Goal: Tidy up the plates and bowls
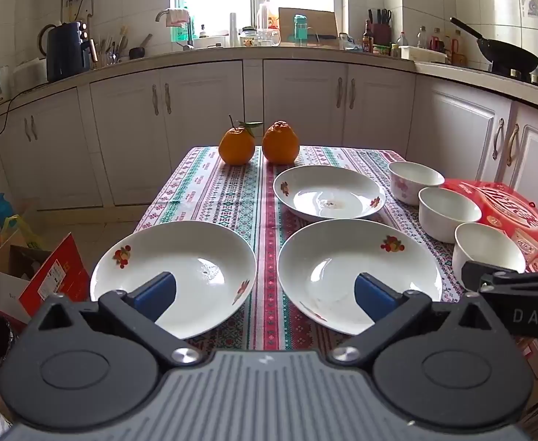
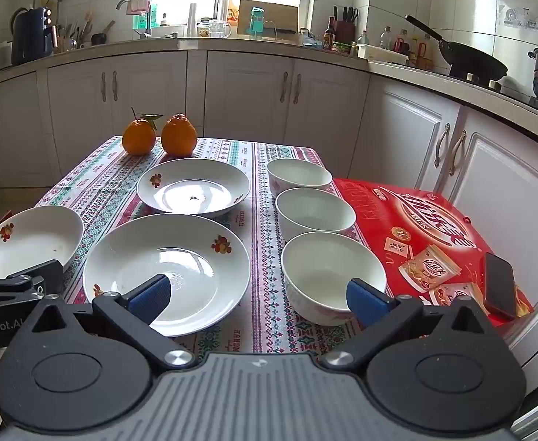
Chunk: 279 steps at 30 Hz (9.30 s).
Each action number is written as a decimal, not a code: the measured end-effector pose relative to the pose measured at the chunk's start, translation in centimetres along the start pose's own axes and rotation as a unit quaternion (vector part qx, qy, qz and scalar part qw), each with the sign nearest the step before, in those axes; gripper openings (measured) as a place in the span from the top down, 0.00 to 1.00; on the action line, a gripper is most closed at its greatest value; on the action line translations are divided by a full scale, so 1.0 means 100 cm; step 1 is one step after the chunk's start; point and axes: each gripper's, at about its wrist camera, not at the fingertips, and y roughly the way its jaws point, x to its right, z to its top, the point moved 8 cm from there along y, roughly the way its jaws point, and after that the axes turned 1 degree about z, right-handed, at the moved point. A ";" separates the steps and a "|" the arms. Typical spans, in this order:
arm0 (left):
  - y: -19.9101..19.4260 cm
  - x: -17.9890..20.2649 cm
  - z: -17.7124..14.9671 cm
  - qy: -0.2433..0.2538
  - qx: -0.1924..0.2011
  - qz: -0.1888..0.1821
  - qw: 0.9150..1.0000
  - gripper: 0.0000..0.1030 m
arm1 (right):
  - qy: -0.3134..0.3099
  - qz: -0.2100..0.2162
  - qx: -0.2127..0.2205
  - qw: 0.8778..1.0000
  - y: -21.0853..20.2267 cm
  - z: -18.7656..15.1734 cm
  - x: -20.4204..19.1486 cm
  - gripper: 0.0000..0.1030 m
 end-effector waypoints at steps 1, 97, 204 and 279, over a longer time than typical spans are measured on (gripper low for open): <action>0.000 0.000 0.000 0.001 0.000 0.001 1.000 0.00 | -0.002 -0.002 0.006 1.000 0.000 0.001 0.000 0.00; -0.005 0.003 0.007 0.013 0.005 -0.008 1.000 0.01 | -0.007 0.007 0.005 1.000 -0.002 0.010 0.004 0.00; 0.118 -0.127 -0.019 0.105 -0.040 -0.173 0.979 0.02 | -0.188 0.459 -0.199 0.845 0.232 0.101 -0.248 0.21; 0.055 0.001 -0.050 0.164 -0.049 -0.268 0.948 0.01 | -0.085 0.268 -0.126 0.952 0.113 0.036 -0.020 0.00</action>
